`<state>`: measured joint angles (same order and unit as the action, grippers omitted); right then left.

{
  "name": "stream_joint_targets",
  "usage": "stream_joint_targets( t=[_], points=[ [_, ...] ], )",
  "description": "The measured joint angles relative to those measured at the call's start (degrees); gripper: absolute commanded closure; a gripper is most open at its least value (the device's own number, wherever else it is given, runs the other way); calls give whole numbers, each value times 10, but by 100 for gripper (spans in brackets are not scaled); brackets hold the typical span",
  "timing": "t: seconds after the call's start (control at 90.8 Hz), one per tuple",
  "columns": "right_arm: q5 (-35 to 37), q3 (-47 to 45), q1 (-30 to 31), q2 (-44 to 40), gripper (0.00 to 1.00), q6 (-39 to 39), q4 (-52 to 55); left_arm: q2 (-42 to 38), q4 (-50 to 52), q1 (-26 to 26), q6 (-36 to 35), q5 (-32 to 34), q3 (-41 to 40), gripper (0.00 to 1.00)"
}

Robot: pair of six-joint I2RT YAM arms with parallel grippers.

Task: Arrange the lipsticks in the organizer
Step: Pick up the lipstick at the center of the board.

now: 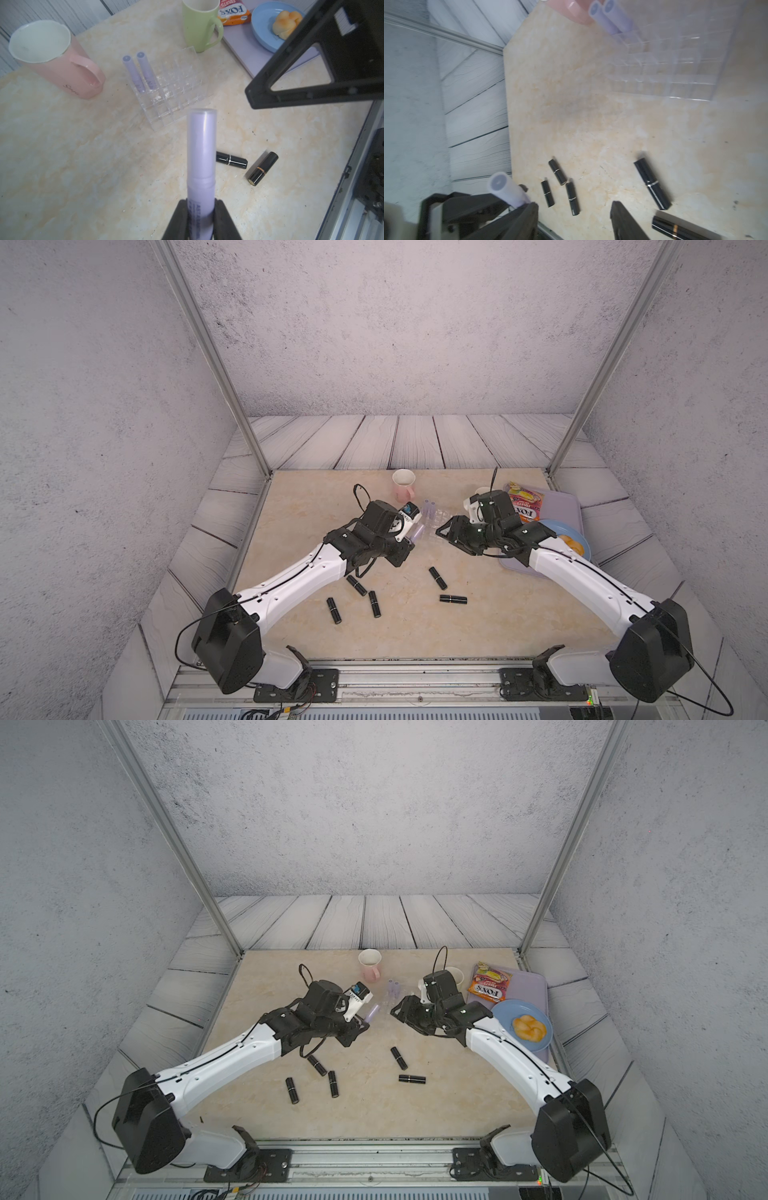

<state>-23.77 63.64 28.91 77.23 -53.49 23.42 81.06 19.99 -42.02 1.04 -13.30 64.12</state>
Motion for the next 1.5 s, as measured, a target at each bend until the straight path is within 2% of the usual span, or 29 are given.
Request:
stream_joint_targets(
  t=[0.264, 0.616, 0.682, 0.727, 0.826, 0.903, 0.969, 0.991, 1.101, 1.321, 1.497],
  points=[
    [-92, 7, 0, 10, 55, -40, -64, 0, -23, -3, 3, -49, -1, 96],
    [-118, 13, 1, 39, 81, -47, -69, 0, -16, -9, 2, -63, -1, 96],
    [-118, 13, 2, 40, 85, -47, -66, 0, -16, -9, -1, -62, -1, 94],
    [-118, 13, 2, 41, 87, -46, -65, 0, -15, -9, -2, -60, -1, 85],
    [-117, 13, 2, 45, 91, -49, -65, 0, -10, -9, -1, -53, -1, 49],
    [-116, 15, 1, 50, 92, -50, -64, 0, -2, -9, 5, -37, 4, 17],
    [-110, 23, -2, 57, 93, -49, -60, 0, 9, -8, 14, -12, 16, 0],
    [-105, 28, -5, 59, 93, -48, -57, -1, 15, -6, 17, -3, 21, 2],
    [-51, 66, -28, 67, 95, -27, -33, -10, 32, 20, 38, 26, 43, 2],
    [193, 117, -38, 67, 98, 74, -9, -34, 14, 143, 143, 24, 27, 1],
    [362, 139, -12, 124, 99, 151, -18, 8, 5, 173, 191, -19, -15, 2]
  ],
)
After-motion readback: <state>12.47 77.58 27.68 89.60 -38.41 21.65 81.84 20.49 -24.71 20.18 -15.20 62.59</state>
